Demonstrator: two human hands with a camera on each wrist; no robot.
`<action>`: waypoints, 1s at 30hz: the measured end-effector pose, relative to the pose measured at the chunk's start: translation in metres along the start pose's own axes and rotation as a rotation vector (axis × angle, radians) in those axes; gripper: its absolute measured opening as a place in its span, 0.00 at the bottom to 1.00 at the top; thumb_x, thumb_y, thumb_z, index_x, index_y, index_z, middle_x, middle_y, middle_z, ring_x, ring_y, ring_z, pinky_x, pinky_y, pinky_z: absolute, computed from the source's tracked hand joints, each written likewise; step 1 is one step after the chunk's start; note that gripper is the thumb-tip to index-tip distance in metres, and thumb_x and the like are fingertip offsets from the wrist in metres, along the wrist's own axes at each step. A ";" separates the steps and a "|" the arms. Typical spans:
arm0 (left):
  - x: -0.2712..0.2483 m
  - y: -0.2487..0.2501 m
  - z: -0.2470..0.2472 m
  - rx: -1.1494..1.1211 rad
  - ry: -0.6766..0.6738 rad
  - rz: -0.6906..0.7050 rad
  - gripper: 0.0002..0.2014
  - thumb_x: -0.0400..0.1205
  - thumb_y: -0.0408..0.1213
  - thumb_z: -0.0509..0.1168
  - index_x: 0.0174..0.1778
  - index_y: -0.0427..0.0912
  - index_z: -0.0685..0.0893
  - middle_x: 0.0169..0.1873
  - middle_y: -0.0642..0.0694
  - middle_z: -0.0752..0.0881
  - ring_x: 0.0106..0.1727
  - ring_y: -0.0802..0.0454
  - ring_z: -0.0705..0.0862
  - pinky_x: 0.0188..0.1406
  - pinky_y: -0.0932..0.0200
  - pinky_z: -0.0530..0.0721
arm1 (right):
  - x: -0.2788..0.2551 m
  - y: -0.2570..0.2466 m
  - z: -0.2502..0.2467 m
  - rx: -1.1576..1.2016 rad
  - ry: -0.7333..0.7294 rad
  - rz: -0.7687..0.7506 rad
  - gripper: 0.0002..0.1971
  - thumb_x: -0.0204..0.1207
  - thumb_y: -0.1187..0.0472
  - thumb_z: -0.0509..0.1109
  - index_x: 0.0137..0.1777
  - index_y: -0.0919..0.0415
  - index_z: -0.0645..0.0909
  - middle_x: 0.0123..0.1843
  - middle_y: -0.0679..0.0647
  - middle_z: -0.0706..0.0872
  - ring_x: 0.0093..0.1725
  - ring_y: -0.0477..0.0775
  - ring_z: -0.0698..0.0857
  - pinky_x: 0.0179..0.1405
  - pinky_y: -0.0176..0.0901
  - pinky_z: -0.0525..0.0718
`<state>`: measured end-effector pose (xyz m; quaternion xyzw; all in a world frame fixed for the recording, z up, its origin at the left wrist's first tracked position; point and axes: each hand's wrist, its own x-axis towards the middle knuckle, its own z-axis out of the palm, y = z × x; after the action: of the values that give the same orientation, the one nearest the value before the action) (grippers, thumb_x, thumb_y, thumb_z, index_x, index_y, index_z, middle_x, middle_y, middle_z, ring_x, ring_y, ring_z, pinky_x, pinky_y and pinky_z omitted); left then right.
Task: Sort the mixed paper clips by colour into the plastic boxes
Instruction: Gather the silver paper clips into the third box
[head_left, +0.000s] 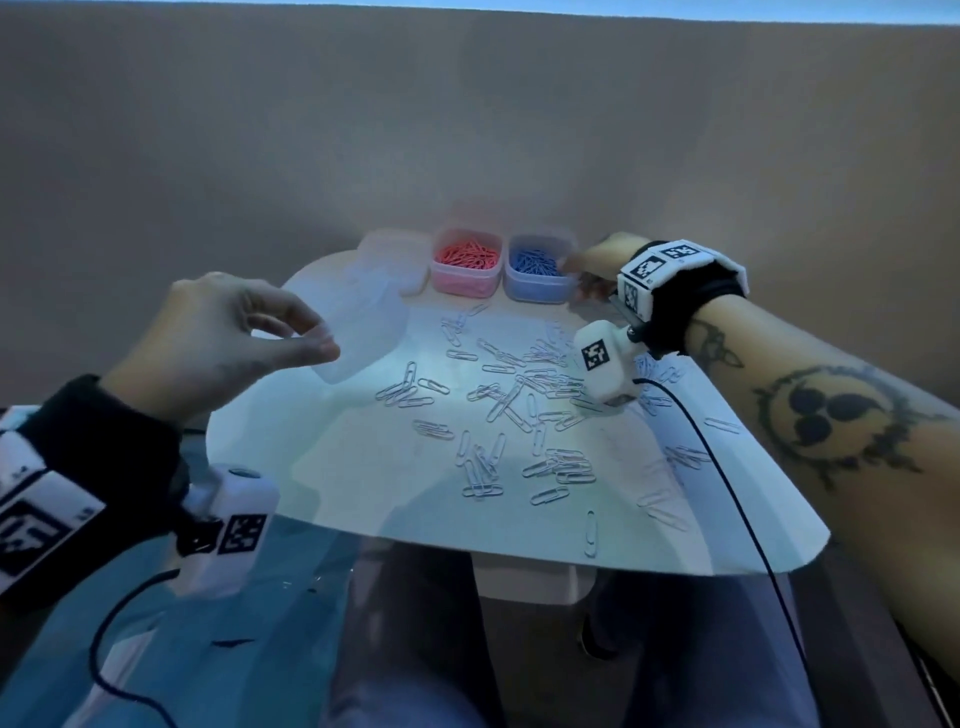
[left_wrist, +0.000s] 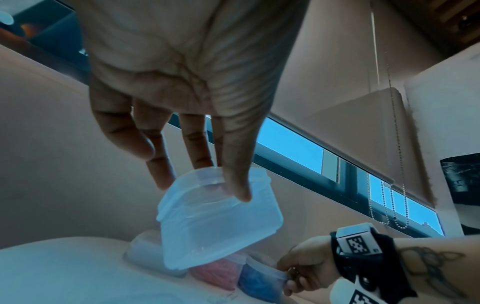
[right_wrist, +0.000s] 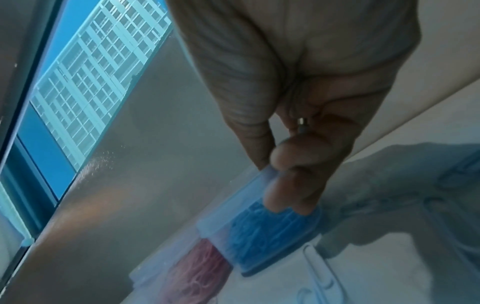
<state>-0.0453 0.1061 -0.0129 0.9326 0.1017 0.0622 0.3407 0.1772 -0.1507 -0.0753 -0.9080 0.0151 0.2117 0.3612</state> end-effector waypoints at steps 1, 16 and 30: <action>0.000 -0.003 0.001 -0.024 0.003 -0.015 0.09 0.66 0.41 0.78 0.36 0.58 0.87 0.31 0.48 0.88 0.32 0.73 0.82 0.31 0.82 0.72 | -0.008 0.000 -0.001 -0.086 -0.007 0.017 0.17 0.78 0.46 0.64 0.41 0.62 0.80 0.35 0.56 0.86 0.32 0.53 0.81 0.37 0.43 0.77; -0.014 -0.024 0.005 -0.087 0.009 -0.065 0.06 0.68 0.42 0.77 0.36 0.55 0.87 0.33 0.57 0.87 0.34 0.72 0.82 0.30 0.74 0.75 | -0.097 0.025 0.027 -0.770 -0.390 -0.196 0.34 0.81 0.39 0.41 0.82 0.58 0.48 0.84 0.60 0.44 0.83 0.60 0.47 0.82 0.59 0.48; -0.005 -0.033 0.019 0.058 0.011 -0.043 0.06 0.69 0.43 0.77 0.29 0.50 0.88 0.37 0.52 0.88 0.45 0.61 0.84 0.42 0.69 0.74 | -0.084 -0.001 0.051 -0.756 -0.112 -0.160 0.32 0.82 0.38 0.45 0.79 0.57 0.58 0.80 0.64 0.60 0.78 0.64 0.58 0.74 0.57 0.63</action>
<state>-0.0511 0.1181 -0.0494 0.9393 0.1254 0.0569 0.3142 0.0822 -0.1267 -0.0750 -0.9624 -0.1548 0.2226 0.0170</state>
